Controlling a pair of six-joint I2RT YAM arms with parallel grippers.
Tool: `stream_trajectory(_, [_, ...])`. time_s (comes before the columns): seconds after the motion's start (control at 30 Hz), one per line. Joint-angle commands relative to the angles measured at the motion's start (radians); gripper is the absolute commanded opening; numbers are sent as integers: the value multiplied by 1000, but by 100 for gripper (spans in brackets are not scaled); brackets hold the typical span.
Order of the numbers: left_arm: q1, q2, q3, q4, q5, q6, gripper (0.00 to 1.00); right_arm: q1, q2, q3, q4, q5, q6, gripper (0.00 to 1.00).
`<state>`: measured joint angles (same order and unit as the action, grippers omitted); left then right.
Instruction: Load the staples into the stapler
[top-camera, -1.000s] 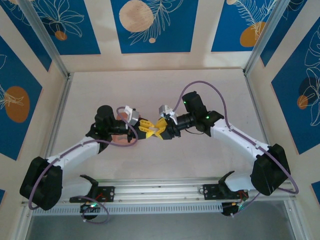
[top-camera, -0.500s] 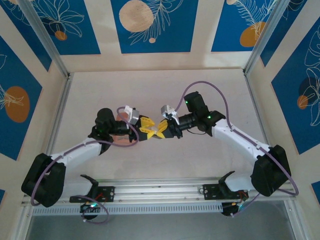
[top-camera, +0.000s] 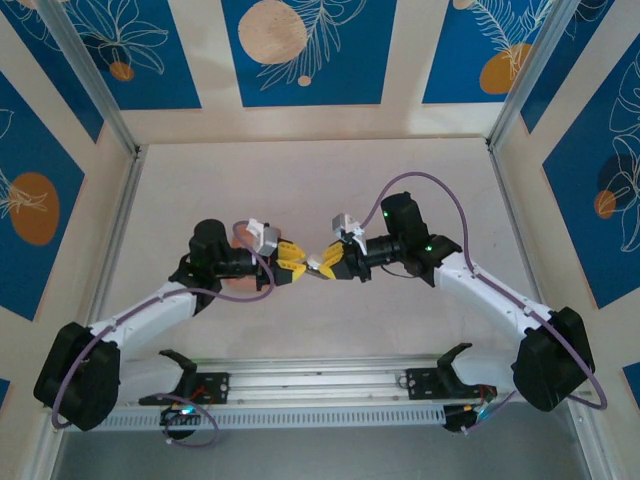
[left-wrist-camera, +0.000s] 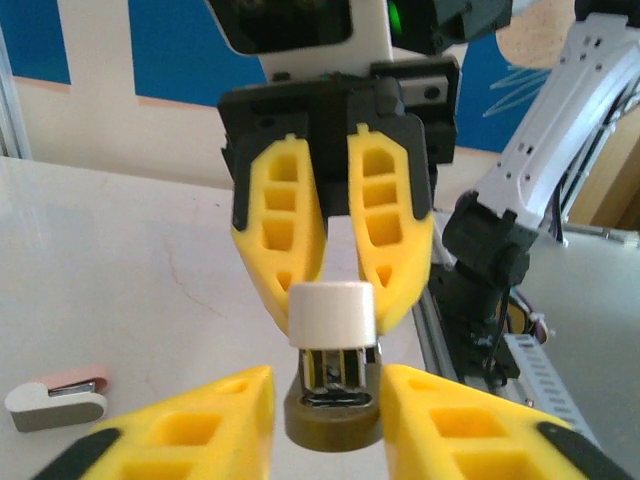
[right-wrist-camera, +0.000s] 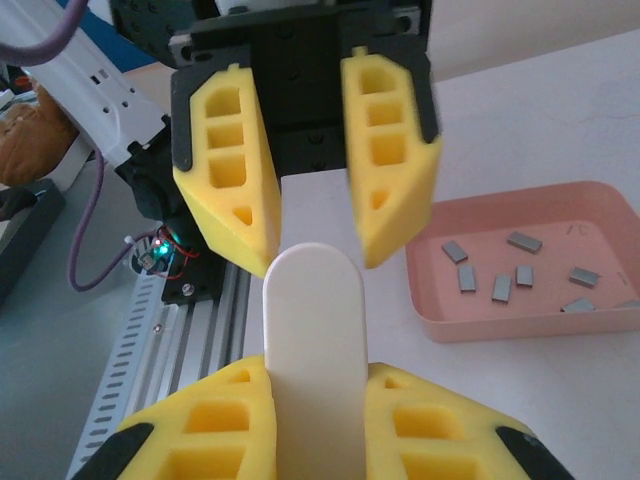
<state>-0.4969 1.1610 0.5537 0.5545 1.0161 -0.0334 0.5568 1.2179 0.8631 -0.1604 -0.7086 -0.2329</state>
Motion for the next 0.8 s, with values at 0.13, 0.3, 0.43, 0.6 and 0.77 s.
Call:
stream_trajectory(0.13, [-12, 3, 35, -108, 31, 95, 16, 0, -37, 9, 69, -31, 26, 3])
stream_trajectory(0.3, [-13, 9, 43, -178, 26, 142, 13, -1, -45, 20, 105, -44, 49, 0])
stream_trajectory(0.43, [-16, 11, 43, -229, 21, 182, 12, -5, -63, 10, 190, -47, 101, 0])
stream_trajectory(0.6, [-26, 13, 41, -277, 8, 220, 12, -9, -69, 9, 242, -60, 150, 0])
stream_trajectory(0.77, [-42, 17, 25, -221, -12, 188, 19, -9, -69, -25, 353, -43, 225, 0])
